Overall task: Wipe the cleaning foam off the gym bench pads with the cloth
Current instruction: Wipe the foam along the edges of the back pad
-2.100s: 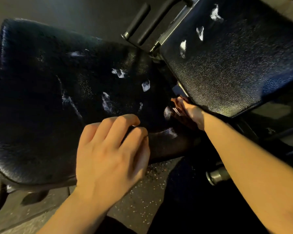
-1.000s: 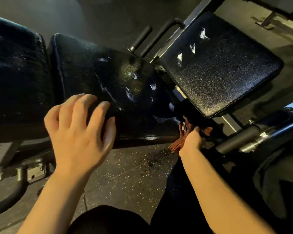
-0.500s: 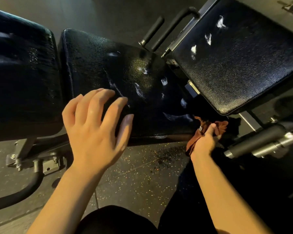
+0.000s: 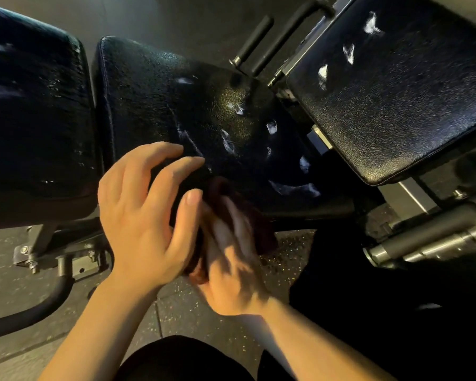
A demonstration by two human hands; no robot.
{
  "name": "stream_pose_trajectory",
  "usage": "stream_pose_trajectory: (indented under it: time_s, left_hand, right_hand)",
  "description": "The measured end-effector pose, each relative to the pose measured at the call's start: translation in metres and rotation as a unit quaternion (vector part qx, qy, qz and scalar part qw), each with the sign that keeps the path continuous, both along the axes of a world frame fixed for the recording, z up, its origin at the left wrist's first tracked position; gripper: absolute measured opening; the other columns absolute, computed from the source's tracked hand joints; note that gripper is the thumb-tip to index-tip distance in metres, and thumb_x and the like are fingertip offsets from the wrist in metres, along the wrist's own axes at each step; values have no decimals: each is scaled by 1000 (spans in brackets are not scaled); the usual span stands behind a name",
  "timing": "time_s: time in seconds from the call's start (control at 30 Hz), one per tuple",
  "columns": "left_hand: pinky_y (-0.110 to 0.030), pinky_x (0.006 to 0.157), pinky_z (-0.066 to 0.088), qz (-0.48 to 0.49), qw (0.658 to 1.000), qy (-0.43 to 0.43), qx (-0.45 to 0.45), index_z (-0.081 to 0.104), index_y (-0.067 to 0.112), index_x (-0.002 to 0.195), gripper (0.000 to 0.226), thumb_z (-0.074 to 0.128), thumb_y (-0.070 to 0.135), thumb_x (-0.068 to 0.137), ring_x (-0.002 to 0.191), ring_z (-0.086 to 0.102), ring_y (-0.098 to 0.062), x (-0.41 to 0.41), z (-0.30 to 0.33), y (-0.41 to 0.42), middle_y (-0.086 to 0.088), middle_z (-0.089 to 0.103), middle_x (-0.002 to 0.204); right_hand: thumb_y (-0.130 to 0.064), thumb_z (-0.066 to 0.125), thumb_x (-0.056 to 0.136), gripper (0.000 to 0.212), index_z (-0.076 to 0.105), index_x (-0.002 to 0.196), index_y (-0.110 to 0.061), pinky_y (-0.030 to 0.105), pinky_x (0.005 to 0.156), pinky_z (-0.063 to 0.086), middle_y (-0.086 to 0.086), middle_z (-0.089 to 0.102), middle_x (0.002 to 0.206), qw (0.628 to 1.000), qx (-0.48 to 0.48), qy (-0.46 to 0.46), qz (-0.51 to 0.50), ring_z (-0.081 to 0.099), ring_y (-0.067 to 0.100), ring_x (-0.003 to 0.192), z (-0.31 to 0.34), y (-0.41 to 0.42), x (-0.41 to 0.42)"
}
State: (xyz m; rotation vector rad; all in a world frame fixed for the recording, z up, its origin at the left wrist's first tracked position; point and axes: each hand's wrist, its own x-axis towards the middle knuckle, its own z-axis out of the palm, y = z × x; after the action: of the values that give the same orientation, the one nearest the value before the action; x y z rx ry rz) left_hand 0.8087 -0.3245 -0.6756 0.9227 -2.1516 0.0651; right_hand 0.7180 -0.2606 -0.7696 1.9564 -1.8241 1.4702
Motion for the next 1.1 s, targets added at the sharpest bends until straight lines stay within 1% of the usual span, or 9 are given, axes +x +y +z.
stream_pose_trajectory:
  time_s: [0.1,0.2,0.23,0.3,0.43,0.63,0.77,1.0,1.1]
  left_hand:
    - [-31,102,30,-22,998,56,36,63,3,114,38,39,23,93,117,46,-21,1,4,3,-13,56,120]
    - [-29,103,29,-26,995,81,53,62,3,113,36,39,22,92,117,44,-21,2,4,8,-10,50,120]
    - [-29,103,30,-25,994,88,59,62,3,113,35,39,21,93,117,44,-21,4,4,10,-9,50,120]
    - [-30,103,30,-18,995,86,48,63,2,112,34,41,21,94,117,45,-22,10,4,12,-10,51,119]
    - [-31,101,31,6,999,34,-3,67,-1,108,30,48,19,95,114,48,-29,23,5,14,-20,59,113]
    - [-37,96,34,47,998,29,-22,66,-2,108,31,45,18,96,111,49,-30,29,10,20,-23,59,111]
    - [-40,97,37,56,997,24,-43,65,-4,109,31,43,16,98,111,48,-31,30,15,31,-25,58,110]
    - [-43,94,33,63,997,-17,-49,65,1,110,31,44,20,98,110,53,-32,21,5,20,-20,61,111]
    - [-43,95,34,52,998,6,-29,64,2,113,31,43,21,99,111,52,-30,11,1,15,-18,61,113]
  right_hand:
    - [-33,55,92,62,25,146,-20,34,118,12,1,21,150,981,-14,194,23,20,28,142,0,-2,-20]
    - [-17,74,72,60,52,128,-17,35,103,39,8,41,136,966,0,258,-25,41,33,116,-17,1,-59]
    - [-17,74,72,48,58,117,-14,35,102,41,11,49,131,960,8,269,-72,43,32,111,-29,8,-76]
    - [-17,61,85,44,48,127,-9,31,112,28,13,51,136,949,45,279,-141,46,30,116,-53,24,-113]
    - [-21,41,100,49,24,143,-5,37,117,21,16,35,143,965,43,197,-170,43,33,129,-70,33,-116]
    - [-13,51,86,77,9,150,-7,40,120,6,9,28,148,981,0,186,-63,11,26,146,-36,10,-46]
    - [-46,42,97,49,36,139,-22,36,116,21,-2,33,144,985,-82,143,50,30,27,136,11,-13,4]
    - [-4,55,89,21,53,106,-17,39,89,49,2,47,118,989,-84,116,26,50,27,103,-24,6,-70]
    - [-3,50,88,19,51,104,-15,39,87,49,4,46,114,994,-24,101,17,50,29,100,-32,16,-102]
